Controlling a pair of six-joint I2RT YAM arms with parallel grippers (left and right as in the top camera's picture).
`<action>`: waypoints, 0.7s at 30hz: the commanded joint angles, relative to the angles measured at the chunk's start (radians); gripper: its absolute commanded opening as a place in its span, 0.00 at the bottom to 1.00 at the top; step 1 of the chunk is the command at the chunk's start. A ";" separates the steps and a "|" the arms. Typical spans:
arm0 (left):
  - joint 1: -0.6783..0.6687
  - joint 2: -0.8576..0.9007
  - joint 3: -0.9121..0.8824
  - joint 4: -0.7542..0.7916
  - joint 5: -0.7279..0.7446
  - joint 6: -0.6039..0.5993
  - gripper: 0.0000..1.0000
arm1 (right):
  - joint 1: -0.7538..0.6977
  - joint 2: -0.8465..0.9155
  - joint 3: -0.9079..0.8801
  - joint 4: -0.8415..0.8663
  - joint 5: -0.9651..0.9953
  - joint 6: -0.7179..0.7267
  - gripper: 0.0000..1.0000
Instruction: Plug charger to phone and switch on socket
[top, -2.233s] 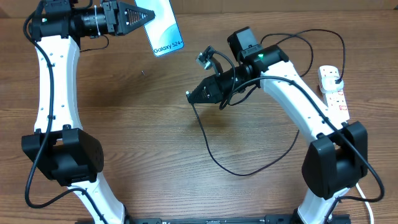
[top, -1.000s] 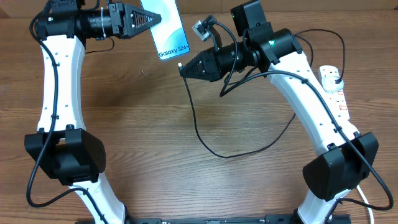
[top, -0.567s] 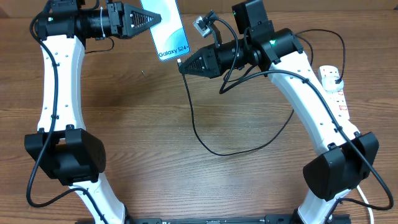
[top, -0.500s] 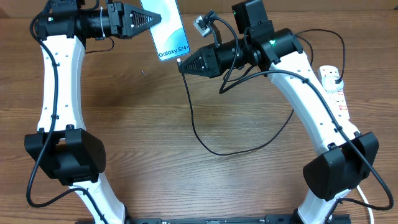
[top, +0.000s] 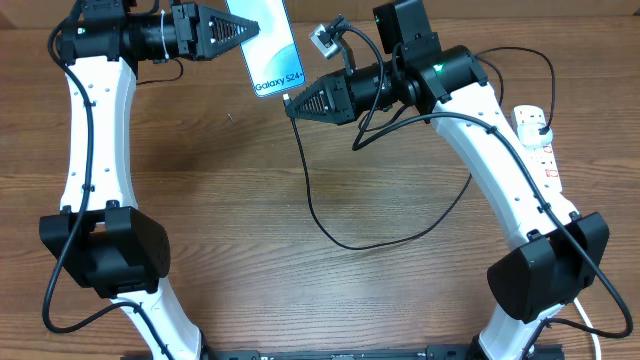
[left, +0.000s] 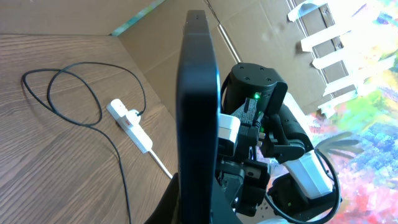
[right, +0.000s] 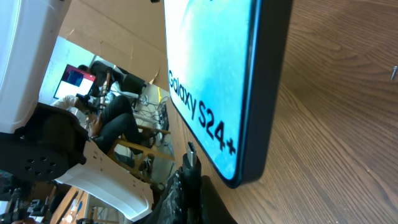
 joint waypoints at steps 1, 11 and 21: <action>-0.008 -0.002 0.012 0.005 0.051 0.016 0.04 | -0.005 -0.041 0.029 0.007 -0.017 0.004 0.04; -0.009 -0.002 0.012 0.004 0.051 0.008 0.04 | -0.005 -0.041 0.029 0.008 -0.017 0.005 0.04; -0.019 -0.002 0.012 0.004 0.051 0.007 0.04 | -0.005 -0.041 0.029 0.027 -0.016 0.026 0.04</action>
